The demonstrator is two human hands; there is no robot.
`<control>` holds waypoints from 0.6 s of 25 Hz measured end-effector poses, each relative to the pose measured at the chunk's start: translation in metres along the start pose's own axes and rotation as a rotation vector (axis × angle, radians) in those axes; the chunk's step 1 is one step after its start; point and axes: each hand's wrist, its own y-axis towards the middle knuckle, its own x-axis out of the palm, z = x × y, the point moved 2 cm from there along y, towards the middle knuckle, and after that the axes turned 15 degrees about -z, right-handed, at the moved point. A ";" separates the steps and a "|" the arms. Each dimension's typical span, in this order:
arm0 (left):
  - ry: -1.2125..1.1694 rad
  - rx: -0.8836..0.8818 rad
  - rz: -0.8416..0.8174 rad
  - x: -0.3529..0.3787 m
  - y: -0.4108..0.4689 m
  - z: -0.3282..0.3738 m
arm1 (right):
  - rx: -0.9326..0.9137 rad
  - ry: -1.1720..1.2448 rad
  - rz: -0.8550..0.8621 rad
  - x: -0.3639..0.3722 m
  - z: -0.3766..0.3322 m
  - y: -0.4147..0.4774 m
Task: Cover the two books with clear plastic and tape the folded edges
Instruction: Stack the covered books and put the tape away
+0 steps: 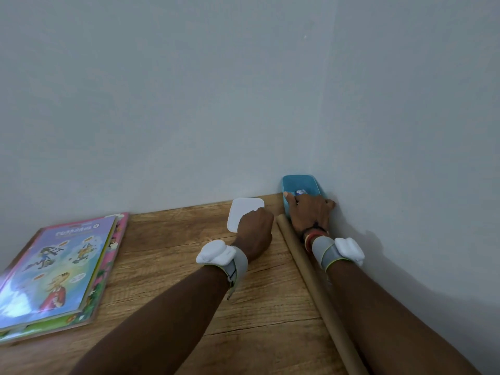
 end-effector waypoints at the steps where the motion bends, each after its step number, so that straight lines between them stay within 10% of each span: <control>1: 0.011 0.019 0.002 -0.005 -0.003 -0.002 | -0.017 0.009 0.053 -0.006 -0.002 -0.002; 8: -0.831 -0.049 0.450 -0.068 -0.017 0.015 | -0.019 0.797 -0.046 -0.040 -0.041 -0.015; 11: -1.311 0.035 0.301 -0.075 -0.010 0.033 | -0.039 0.997 -0.190 -0.064 -0.047 -0.011; 15: -1.574 0.139 0.053 -0.061 0.008 0.035 | 0.072 0.656 -0.070 -0.074 -0.027 -0.003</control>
